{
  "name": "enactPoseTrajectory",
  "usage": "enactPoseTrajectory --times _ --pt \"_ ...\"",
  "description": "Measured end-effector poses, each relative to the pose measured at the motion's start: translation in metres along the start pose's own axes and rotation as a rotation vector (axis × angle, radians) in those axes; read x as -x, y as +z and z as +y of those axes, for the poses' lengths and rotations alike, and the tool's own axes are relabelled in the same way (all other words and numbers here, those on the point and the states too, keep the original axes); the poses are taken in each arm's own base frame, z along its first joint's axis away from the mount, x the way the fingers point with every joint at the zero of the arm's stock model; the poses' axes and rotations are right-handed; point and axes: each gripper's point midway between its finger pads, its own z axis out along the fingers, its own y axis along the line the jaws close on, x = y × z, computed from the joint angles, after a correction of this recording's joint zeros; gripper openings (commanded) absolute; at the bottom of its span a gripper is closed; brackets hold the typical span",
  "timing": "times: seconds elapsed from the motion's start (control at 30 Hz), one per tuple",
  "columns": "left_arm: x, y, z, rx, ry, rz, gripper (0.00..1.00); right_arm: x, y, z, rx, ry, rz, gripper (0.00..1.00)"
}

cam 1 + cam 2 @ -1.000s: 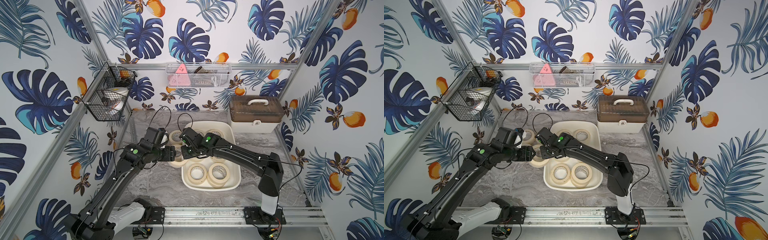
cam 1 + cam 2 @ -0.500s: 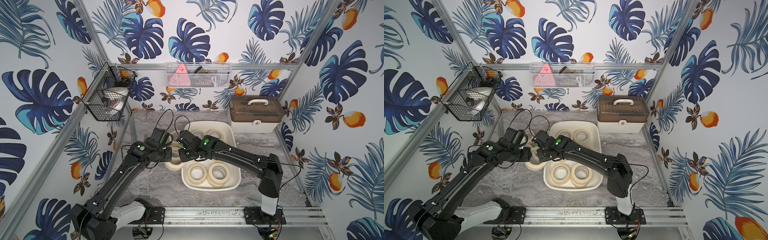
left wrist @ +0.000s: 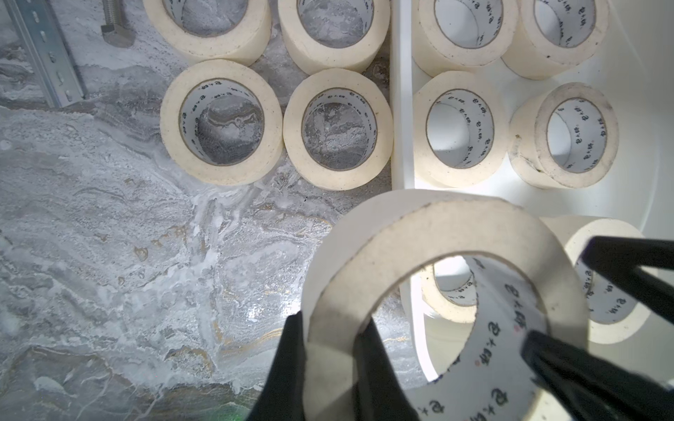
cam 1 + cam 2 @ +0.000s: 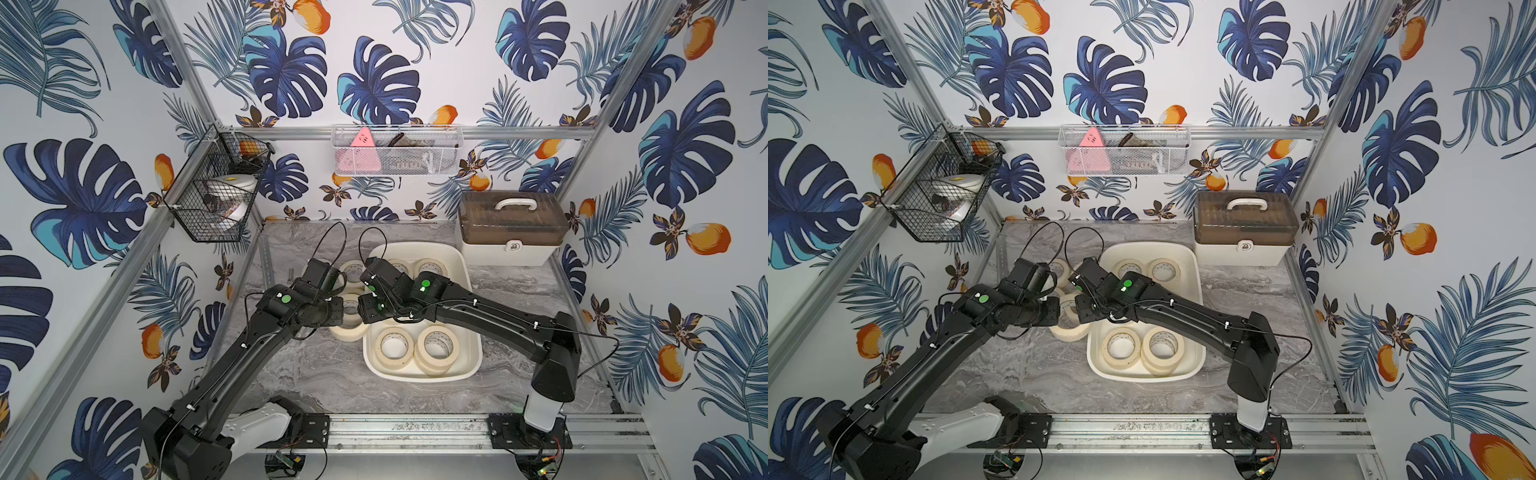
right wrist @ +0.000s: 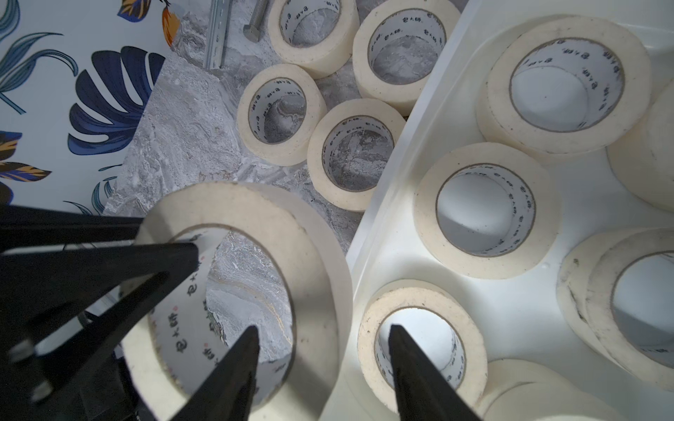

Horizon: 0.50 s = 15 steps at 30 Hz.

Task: Take out the art tape in the storage box
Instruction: Pick up the art tape from the storage box, then place the art tape at the center of the board.

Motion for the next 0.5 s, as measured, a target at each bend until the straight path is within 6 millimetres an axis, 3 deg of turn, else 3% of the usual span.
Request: enactPoseTrajectory --times 0.2,0.5 --pt "0.001 0.003 0.018 0.088 -0.069 -0.029 0.00 0.006 -0.025 -0.005 0.002 0.006 -0.050 0.67" --pt "-0.016 0.016 0.057 0.211 -0.216 -0.030 0.00 0.003 -0.036 -0.028 -0.053 0.016 -0.081 0.71"
